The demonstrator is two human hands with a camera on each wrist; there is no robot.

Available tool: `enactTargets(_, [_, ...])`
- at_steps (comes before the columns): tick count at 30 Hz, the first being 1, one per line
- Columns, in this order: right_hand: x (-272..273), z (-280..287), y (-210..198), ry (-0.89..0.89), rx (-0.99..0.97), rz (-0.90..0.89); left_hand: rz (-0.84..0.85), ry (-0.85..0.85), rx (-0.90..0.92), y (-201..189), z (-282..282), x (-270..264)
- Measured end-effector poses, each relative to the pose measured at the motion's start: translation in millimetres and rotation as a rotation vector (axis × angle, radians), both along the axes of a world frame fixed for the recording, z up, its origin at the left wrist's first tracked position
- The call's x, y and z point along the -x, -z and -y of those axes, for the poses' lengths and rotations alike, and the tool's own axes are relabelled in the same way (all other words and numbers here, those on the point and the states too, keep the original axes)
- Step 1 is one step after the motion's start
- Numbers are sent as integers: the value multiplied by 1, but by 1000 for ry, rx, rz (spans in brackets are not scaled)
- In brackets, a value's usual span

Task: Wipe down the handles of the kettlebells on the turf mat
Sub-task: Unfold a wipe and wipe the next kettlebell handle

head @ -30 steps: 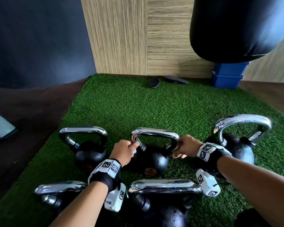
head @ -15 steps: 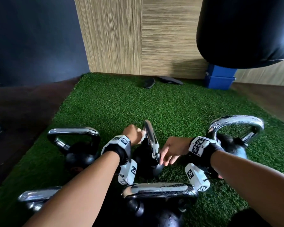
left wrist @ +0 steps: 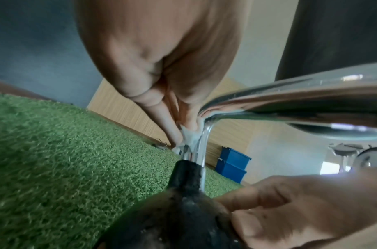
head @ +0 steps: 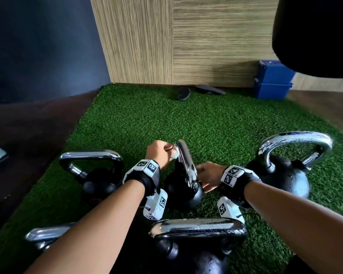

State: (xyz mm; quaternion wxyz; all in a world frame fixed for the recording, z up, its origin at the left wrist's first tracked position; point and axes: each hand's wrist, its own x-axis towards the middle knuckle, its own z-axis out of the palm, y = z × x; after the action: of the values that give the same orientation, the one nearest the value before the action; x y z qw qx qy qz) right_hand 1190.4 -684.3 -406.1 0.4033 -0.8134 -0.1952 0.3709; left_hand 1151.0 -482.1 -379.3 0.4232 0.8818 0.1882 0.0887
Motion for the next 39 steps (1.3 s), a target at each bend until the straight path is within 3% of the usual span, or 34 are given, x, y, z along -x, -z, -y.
enactTargets(7, [-4, -2, 6, 34, 9, 12, 93, 42, 47, -2, -3, 0])
enactTargets(10, [-5, -1, 9, 26, 17, 32, 160, 62, 239, -7, -5, 6])
enactTargets(14, [-8, 0, 12, 19, 2, 34, 84, 154, 481, -7, -9, 15])
enactTargets(21, [-11, 0, 15, 5, 4, 21, 103, 141, 632, -6, -11, 16])
enactTargets(25, [-11, 2, 17, 18, -2, 20, 33, 298, 729, -6, -17, 23])
enactTargets(28, [-13, 2, 19, 8, 3, 18, -20, 398, 686, -12, -17, 29])
enactTargets(32, [-16, -2, 21, 33, 31, -2, 18, 367, 574, -18, -15, 35])
enactTargets(35, [-18, -3, 22, 24, 50, 10, -69, 451, 526, -21, -9, 42])
enactTargets(39, [-22, -3, 24, 42, 50, 6, -74, 496, 343, -32, -4, 45])
